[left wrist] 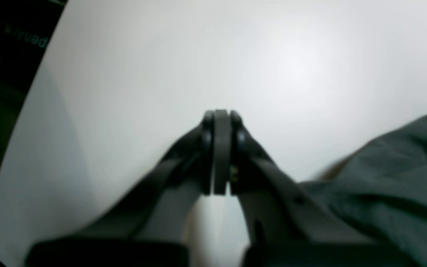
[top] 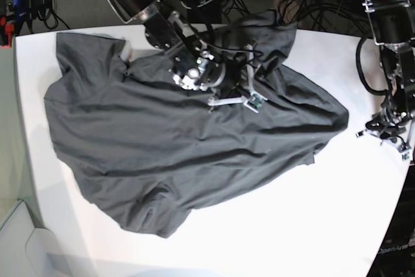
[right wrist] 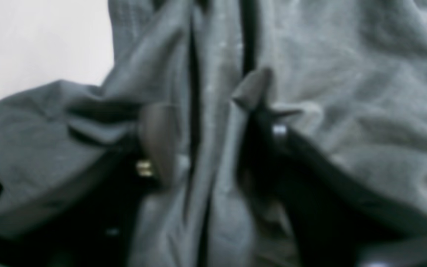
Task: Layout the t-shirt on the table in an organized manner, then fold the t-shirt properly
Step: 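Release the left gripper and lift it off the shirt, then grasp the shirt's side edge with the left gripper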
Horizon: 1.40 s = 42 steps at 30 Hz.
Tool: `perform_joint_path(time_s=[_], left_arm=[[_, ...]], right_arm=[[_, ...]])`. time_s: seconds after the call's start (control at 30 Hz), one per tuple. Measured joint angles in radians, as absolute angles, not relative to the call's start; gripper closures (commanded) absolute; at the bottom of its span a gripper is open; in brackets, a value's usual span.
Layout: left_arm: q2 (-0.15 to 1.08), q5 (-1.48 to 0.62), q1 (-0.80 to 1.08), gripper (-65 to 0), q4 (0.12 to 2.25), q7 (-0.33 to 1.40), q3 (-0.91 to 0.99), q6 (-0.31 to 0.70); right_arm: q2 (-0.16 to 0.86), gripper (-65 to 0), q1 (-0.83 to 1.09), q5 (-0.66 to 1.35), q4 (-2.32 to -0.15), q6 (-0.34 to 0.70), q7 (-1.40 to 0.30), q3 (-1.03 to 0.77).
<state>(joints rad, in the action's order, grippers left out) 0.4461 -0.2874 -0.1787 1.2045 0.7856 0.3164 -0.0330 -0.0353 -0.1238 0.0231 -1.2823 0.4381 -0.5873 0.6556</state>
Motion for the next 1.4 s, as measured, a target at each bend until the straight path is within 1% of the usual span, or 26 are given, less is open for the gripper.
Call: perform_joint_path(time_s=[0.07,0.1,0.17,0.27,0.37,0.5,0.6,0.67,0.77,0.83,0.93,1.03,1.1,1.13,1.17,1.23,1.3,1.37,1.4], left_arm=[[0.445,-0.288,-0.179,-0.5,1.205,0.786,0.316,-0.033],[0.444,-0.288,-0.181,-0.5,1.205,0.786,0.317,-0.033],[0.443,-0.293,-0.181,-0.5,1.205,0.783,0.318,-0.033],[0.443,-0.292,-0.180,-0.5,1.205,0.785,0.319,-0.033],[0.443,-0.293,-0.178,-0.5,1.205,0.785,0.319,-0.033],[0.449,-0.292,-0.175,-0.5,1.204,0.787,0.319,-0.033],[0.449,-0.292,-0.175,-0.5,1.204,0.783,0.320,-0.033],[0.448,-0.292,-0.175,-0.5,1.203,0.782,0.320,-0.033],[0.444,-0.292,-0.176,-0.5,1.203,0.783,0.319,-0.033],[0.442,-0.292,-0.178,-0.5,1.203,0.783,0.318,-0.033],[0.437,-0.292,-0.180,-0.5,1.202,0.782,0.318,-0.033],[0.432,-0.294,-0.180,-0.5,1.200,0.778,0.318,-0.034],[0.423,-0.292,-0.180,-0.5,1.200,0.778,0.318,-0.037],[0.419,-0.293,-0.180,-0.5,1.200,0.781,0.316,-0.035],[0.416,-0.294,-0.180,-0.5,1.200,0.783,0.316,-0.033],[0.416,-0.295,-0.179,-0.5,1.200,0.786,0.316,-0.033],[0.415,-0.295,-0.178,-0.5,1.201,0.783,0.316,-0.028],[0.406,-0.287,-0.175,-0.5,1.203,0.809,0.318,0.046],[0.396,-0.287,-0.175,-0.5,1.203,0.848,0.319,0.098]], right_arm=[[-0.030,-2.2,-0.127,0.022,-1.285,0.437,-0.590,0.655],[-0.030,0.0,-0.128,0.022,-1.286,0.437,-0.591,0.655],[-0.014,0.0,-0.126,0.023,-1.304,0.437,-0.600,0.654],[-0.002,0.0,-0.112,0.012,-1.356,0.440,-0.644,0.597],[0.030,0.0,-0.109,0.010,-1.459,0.440,-0.651,0.549],[0.083,0.0,-0.117,0.006,-1.608,0.440,-0.738,0.540],[0.115,0.0,-0.110,0.006,-1.730,0.511,-0.795,0.540],[0.117,0.0,-0.111,0.007,-1.805,0.546,-0.841,0.535],[0.119,0.0,-0.112,0.012,-1.898,0.591,-0.909,0.495],[0.119,0.0,-0.112,0.012,-1.940,0.608,-0.925,0.441],[0.126,0.0,-0.105,0.010,-1.920,0.621,-0.923,0.362],[0.142,0.0,-0.108,-0.002,-1.809,0.636,-0.945,0.352],[0.141,0.0,-0.109,0.001,-1.789,0.636,-0.929,0.355],[0.140,-0.6,-0.115,0.007,-1.787,0.637,-0.915,0.355],[0.137,-2.5,-0.126,0.014,-1.777,0.637,-0.904,0.354],[0.135,-8.6,-0.150,0.015,-1.740,0.640,-0.905,0.354],[0.136,-16.7,-0.170,0.006,-1.693,0.636,-0.916,0.354],[0.135,-22.4,-0.179,0.007,-1.652,0.635,-0.913,0.347],[0.134,-24.7,-0.178,0.008,-1.645,0.635,-0.914,0.333]])
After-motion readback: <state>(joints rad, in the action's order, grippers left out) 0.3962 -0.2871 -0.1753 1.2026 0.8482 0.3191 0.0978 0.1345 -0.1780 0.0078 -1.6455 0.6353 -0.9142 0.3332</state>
